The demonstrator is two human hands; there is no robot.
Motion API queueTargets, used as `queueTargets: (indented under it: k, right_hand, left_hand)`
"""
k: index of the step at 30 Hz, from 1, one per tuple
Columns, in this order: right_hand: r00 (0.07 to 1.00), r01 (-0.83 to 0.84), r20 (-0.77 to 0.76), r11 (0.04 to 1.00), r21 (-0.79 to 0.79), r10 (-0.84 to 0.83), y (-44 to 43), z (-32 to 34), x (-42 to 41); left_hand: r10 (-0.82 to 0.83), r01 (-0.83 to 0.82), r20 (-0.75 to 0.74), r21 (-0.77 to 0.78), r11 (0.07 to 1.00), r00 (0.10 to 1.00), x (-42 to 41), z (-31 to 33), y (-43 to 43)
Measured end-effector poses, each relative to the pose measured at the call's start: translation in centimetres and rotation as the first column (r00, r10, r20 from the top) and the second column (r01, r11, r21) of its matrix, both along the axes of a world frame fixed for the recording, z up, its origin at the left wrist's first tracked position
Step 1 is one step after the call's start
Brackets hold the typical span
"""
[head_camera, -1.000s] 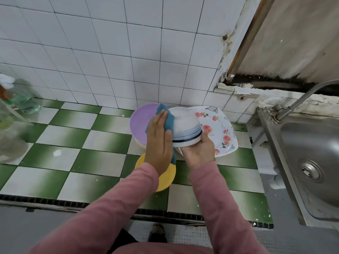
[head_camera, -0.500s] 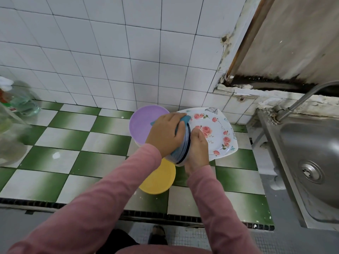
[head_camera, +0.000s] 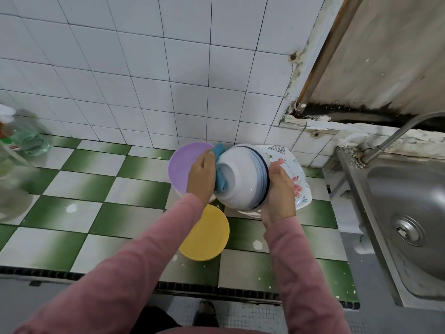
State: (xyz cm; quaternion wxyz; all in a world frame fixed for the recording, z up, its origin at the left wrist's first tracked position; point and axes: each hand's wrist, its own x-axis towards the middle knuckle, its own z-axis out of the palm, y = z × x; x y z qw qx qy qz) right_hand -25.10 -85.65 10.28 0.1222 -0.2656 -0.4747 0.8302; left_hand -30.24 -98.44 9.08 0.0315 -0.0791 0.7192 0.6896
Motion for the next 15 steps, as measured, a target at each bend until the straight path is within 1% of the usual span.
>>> queueTargets:
  k: [3,4,5,6,7,8,9,10,11,12,13,15]
  right_hand:
    - [1.000,0.019,-0.004,0.985,-0.173,-0.020,-0.4,0.1,-0.2]
    - [1.000,0.007,-0.009,0.965,-0.262,-0.010,-0.8,0.2,-0.1]
    - [1.000,-0.009,-0.013,0.940,-0.341,0.005,-1.1,0.4,0.0]
    - [1.000,-0.017,-0.015,0.914,-0.406,0.012,-1.5,0.4,0.1]
    - [1.000,-0.019,-0.019,0.894,-0.448,0.012,-2.0,0.3,0.0]
    - [1.000,-0.022,-0.027,0.882,-0.470,0.011,-2.4,0.3,0.1]
    - [0.999,-0.032,-0.036,0.881,-0.472,0.017,-2.8,0.2,0.1]
    - [0.999,-0.043,-0.039,0.884,-0.465,0.028,-3.1,0.0,0.1]
    - [0.998,-0.056,-0.031,0.895,-0.443,0.047,-3.2,-0.1,0.3]
    - [0.997,-0.069,-0.013,0.902,-0.425,0.070,-3.1,-0.3,0.5]
    - [0.995,-0.090,-0.002,0.910,-0.405,0.098,-3.0,-0.5,0.7]
    - [0.988,-0.134,0.037,0.945,-0.298,0.152,-2.7,-0.7,0.9]
  left_hand:
    - [0.116,-0.114,-0.004,0.145,0.983,0.993,1.2,-1.0,0.8]
    - [0.132,-0.125,-0.025,0.192,0.974,0.991,1.5,-1.3,1.1]
    - [0.144,-0.124,-0.092,0.197,0.972,0.985,1.8,-1.7,1.2]
    - [0.142,-0.114,-0.226,0.133,0.985,0.964,2.1,-2.1,1.4]
    - [0.092,-0.097,-0.398,0.007,0.995,0.913,2.4,-2.3,1.4]
    - [-0.023,-0.075,-0.552,-0.154,0.985,0.833,2.6,-2.6,1.4]
    - [-0.183,-0.063,-0.658,-0.332,0.941,0.730,2.8,-2.9,1.4]
    - [-0.346,-0.065,-0.695,-0.492,0.868,0.630,2.7,-3.0,1.3]
    - [-0.473,-0.078,-0.682,-0.611,0.788,0.558,2.8,-2.9,1.4]
    - [-0.548,-0.084,-0.648,-0.682,0.726,0.530,2.6,-2.9,1.4]
    - [-0.588,-0.075,-0.612,-0.724,0.686,0.530,2.4,-2.8,1.3]
    - [-0.611,-0.044,-0.560,-0.756,0.653,0.560,2.0,-2.3,1.2]
